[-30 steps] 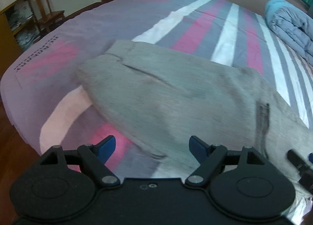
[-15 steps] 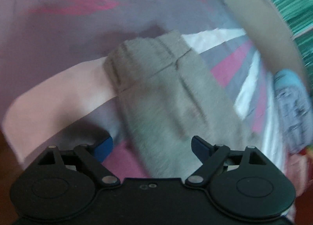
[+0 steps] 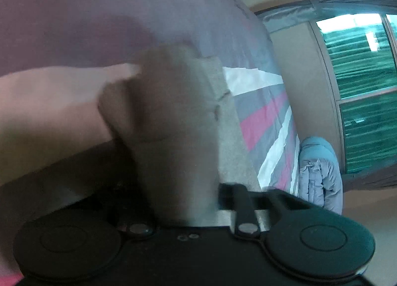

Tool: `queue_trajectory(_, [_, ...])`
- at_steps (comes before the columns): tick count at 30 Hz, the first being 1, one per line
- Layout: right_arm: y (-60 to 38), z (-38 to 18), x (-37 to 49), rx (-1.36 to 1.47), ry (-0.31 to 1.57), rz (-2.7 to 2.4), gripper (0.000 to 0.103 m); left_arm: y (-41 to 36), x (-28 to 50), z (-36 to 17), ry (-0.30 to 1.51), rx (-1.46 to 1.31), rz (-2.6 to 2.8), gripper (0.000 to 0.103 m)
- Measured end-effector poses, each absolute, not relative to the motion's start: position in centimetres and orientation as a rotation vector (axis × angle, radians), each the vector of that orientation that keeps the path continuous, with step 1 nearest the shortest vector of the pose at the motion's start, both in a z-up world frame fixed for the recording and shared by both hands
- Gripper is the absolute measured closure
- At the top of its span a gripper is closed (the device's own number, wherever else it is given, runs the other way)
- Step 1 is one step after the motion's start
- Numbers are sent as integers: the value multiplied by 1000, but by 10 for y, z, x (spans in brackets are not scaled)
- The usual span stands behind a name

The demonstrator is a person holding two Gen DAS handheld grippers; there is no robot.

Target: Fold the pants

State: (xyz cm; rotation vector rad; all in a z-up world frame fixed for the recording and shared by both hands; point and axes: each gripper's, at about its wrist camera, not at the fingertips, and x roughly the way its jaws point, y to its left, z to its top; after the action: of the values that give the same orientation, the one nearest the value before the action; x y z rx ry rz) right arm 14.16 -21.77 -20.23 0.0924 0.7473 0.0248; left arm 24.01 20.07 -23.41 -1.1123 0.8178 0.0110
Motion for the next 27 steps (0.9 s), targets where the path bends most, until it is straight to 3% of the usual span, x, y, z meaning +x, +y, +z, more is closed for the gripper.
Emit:
queue_trajectory(8, [-204,-192,140,-15,729,10,0,138,229,-139,696,-668,-133,96])
queue_trajectory(14, [-211,-199,152,-4,817,76,0,38,211,-77,673,-423,-386,96])
queue_trajectory(18, [-244,-186,142,135,827,87,0,-50,189,-76,717,-232,-537,96])
queue_trajectory(22, [-300,-181,118,287,800,40,0,-127,166,-109,793,-56,-585,95])
queue_trajectory(27, [-371,-177,93,399,799,-28,0,-188,154,-143,890,126,-532,80])
